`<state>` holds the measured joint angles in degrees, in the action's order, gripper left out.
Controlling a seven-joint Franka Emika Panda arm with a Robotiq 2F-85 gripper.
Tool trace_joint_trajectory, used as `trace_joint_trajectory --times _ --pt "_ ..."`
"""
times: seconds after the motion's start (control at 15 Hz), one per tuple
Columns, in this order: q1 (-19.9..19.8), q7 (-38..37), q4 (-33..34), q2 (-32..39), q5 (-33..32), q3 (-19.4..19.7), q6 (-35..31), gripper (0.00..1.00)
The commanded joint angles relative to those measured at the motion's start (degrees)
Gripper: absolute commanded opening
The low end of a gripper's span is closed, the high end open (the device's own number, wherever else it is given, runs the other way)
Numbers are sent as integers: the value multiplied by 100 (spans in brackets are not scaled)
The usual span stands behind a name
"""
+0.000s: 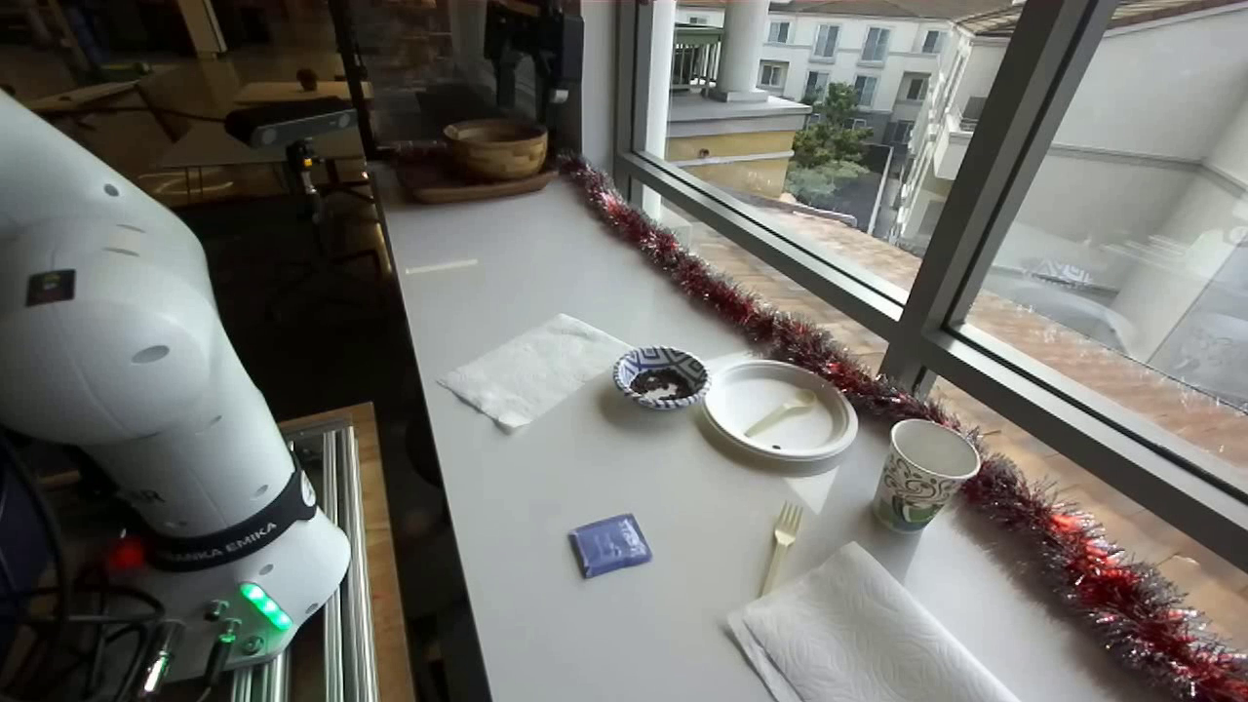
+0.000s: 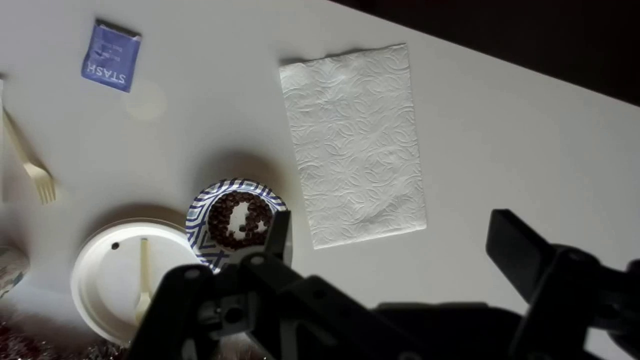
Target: Move the cup to the left
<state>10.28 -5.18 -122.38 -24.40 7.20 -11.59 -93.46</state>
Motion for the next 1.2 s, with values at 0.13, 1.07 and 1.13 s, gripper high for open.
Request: trace_joint_trajectory --times 0.13,1.07,1.13 --pt "-646 -274 26 470 -64 553 -1198 100" --pt "-1955 -1547 378 2741 -510 1892 -3941 100" --pt "-1951 -1650 468 2886 -531 1933 -4112 100"
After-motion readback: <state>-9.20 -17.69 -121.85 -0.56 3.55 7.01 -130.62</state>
